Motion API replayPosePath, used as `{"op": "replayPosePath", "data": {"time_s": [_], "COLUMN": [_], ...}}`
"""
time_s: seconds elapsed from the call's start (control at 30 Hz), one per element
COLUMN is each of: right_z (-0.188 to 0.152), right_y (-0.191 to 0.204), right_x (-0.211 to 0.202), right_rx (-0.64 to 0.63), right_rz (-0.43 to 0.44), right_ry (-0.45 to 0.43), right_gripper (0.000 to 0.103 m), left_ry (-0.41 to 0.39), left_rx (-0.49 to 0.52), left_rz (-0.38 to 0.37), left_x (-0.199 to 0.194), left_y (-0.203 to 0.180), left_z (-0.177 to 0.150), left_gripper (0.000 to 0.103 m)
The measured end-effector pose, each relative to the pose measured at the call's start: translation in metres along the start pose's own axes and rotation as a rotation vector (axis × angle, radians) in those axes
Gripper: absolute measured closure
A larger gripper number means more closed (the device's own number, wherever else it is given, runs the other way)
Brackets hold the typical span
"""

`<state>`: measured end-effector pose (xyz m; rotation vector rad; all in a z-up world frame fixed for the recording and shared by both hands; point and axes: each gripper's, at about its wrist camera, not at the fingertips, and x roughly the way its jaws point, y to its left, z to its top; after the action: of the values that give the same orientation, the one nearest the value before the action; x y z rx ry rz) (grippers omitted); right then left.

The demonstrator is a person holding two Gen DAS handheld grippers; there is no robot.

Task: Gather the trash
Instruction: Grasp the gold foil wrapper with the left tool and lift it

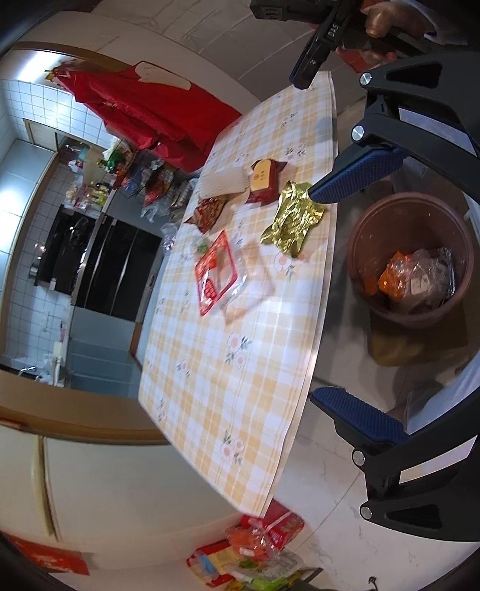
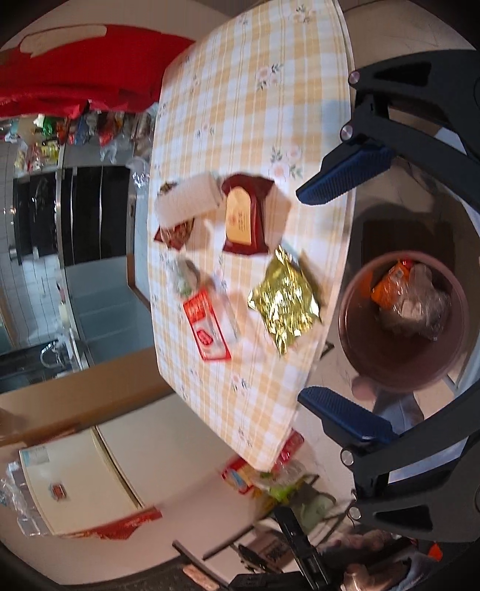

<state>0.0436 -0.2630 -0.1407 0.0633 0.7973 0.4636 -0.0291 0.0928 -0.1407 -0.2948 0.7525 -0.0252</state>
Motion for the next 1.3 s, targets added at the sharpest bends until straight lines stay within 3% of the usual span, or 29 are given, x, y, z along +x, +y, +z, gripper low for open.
{"op": "replayPosePath", "data": {"time_s": [0.27,0.33,0.4,0.47,0.73,0.93,1.07,1.3], "right_z": [-0.004,-0.006,-0.008,-0.010,-0.014,-0.013,-0.012,-0.008], "right_y": [-0.035,-0.043,-0.051,-0.058,-0.083,-0.104,-0.114,-0.121], "right_x": [0.017,0.021,0.026,0.032,0.052,0.058,0.068,0.084], "right_rx": [0.059,0.075,0.087,0.097,0.128,0.178,0.185,0.130], "right_rz": [-0.073,-0.085,-0.092,-0.096,-0.088,-0.029,-0.001,-0.102], "right_ry": [0.003,0.000,0.001,0.007,0.017,-0.013,0.019,0.072], "right_gripper": [0.006,0.006,0.006,0.006,0.006,0.006,0.006,0.006], "left_ry": [0.112,0.154,0.202,0.247,0.382,0.403,0.412,0.385], "left_rx": [0.016,-0.004,-0.031,-0.056,-0.216,-0.282,-0.319,-0.295], "left_rz": [-0.048,-0.078,-0.125,-0.165,-0.202,-0.195,-0.183,-0.176], "left_x": [0.053,0.072,0.093,0.114,0.195,0.226,0.242,0.254], "left_y": [-0.032,-0.042,-0.051,-0.059,-0.072,-0.068,-0.064,-0.068], "left_z": [-0.002,-0.002,-0.003,-0.005,-0.007,-0.008,-0.007,-0.002], "left_gripper": [0.006,0.012,0.031,0.039,0.051,0.053,0.053,0.053]}}
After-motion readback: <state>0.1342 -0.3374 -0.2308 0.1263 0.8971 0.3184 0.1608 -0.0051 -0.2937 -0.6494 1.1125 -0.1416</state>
